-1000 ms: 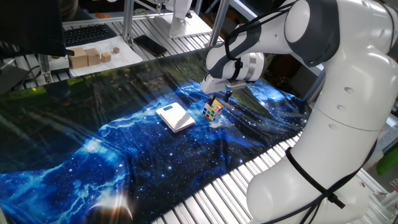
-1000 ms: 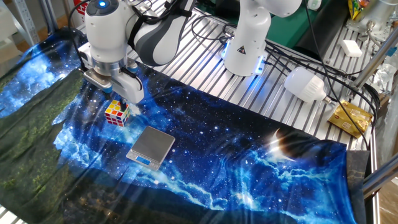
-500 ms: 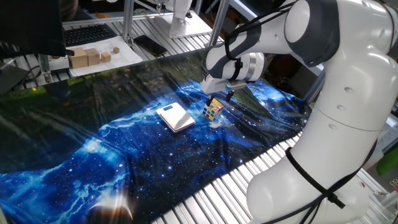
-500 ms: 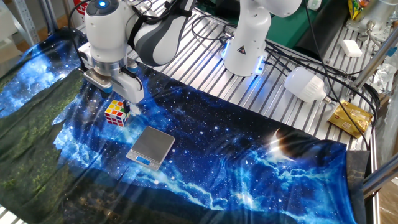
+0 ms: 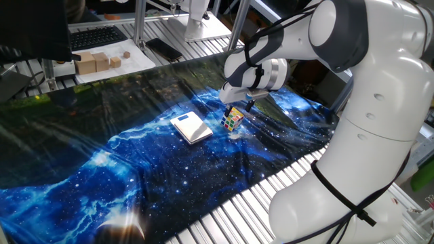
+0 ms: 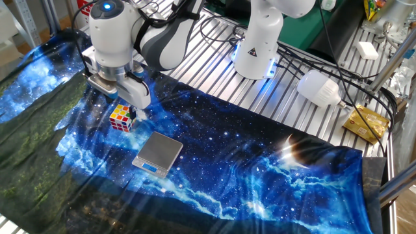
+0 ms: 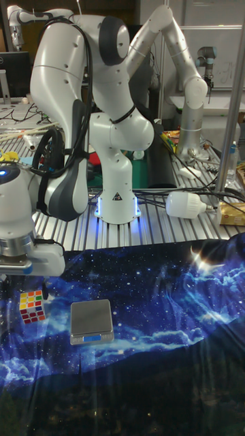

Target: Place the block on the scale

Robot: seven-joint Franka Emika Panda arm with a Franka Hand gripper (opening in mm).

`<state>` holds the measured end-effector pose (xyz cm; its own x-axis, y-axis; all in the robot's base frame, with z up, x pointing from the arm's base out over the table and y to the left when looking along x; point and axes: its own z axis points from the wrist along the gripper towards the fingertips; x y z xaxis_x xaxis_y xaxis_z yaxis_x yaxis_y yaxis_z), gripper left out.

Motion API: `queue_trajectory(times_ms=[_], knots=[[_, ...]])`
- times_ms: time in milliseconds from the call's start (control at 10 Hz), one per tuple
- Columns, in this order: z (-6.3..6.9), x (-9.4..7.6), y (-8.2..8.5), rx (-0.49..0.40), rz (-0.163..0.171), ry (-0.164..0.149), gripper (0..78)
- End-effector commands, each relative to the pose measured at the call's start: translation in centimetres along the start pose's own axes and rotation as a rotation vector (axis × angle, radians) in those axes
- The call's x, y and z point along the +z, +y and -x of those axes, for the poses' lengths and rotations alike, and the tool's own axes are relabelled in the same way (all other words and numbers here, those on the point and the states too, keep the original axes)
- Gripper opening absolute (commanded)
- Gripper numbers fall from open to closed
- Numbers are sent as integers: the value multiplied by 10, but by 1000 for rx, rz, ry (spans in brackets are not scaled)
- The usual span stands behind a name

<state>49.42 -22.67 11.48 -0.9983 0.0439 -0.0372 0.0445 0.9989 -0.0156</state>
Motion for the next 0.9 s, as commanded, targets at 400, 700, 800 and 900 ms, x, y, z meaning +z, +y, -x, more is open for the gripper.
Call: queue_trajectory(times_ms=[400,700,800,900], knots=[[1,5,-1,-3,3,-6,774],[1,15,-2,-10,13,-15,774],[1,18,-2,-10,15,-20,774],[1,19,-2,-10,17,-21,774]])
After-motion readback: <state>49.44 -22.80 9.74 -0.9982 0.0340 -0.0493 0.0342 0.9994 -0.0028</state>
